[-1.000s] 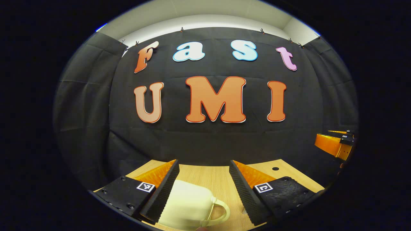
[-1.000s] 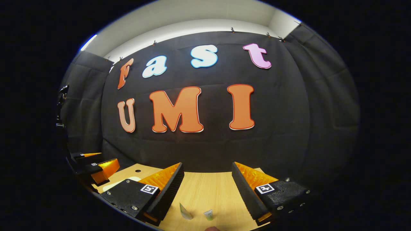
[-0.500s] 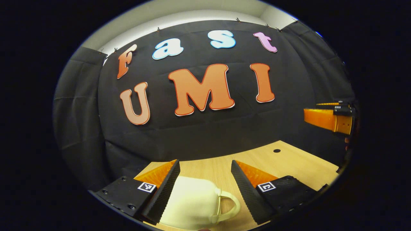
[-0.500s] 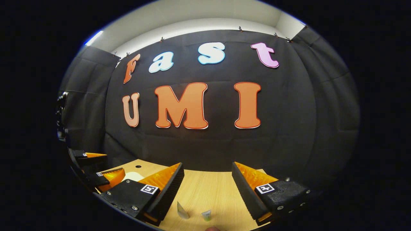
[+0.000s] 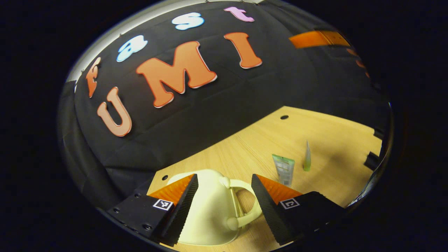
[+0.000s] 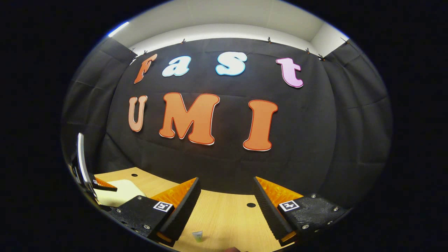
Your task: First open the suitcase, pack the skin care products into it, and then close the suitcase.
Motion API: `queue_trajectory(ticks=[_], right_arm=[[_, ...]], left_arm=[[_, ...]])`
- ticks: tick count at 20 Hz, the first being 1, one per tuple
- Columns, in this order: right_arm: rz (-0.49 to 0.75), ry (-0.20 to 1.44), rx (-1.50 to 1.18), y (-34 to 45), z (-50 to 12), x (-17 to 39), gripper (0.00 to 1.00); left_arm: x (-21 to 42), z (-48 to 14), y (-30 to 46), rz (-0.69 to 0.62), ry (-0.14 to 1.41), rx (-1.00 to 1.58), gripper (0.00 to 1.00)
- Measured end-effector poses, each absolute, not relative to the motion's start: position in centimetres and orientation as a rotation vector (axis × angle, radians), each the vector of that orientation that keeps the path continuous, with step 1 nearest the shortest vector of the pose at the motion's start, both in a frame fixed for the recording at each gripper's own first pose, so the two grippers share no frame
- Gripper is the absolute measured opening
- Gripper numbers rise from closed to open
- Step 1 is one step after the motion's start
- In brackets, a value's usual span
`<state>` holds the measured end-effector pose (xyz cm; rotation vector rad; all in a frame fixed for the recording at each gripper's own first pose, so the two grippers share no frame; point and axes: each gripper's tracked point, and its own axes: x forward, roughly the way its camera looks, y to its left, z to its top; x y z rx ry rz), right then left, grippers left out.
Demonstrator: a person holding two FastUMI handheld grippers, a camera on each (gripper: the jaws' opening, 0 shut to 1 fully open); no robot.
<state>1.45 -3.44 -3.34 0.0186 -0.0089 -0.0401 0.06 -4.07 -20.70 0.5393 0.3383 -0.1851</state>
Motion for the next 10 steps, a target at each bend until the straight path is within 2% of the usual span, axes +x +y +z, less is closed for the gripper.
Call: queue_trajectory(ticks=[1,5,7,10], right_arm=[[-0.046,-0.01,0.018,-3.9,-3.3,1.5,0.95],[-0.072,-0.006,-0.003,-5.7,-3.4,1.5,0.94],[-0.078,-0.003,-0.015,-6.4,-3.6,1.7,0.95],[-0.082,-0.002,-0.029,-7.0,-3.9,1.8,0.95]], left_arm=[[0.5,-21.7,-4.1,-0.189,0.355,0.571,0.94],[0.3,-25.6,-4.6,-0.224,0.405,0.709,0.94],[-0.3,-27.2,-4.8,-0.248,0.44,0.755,0.86],[-0.5,-28.8,-4.3,-0.241,0.473,0.835,0.86]])
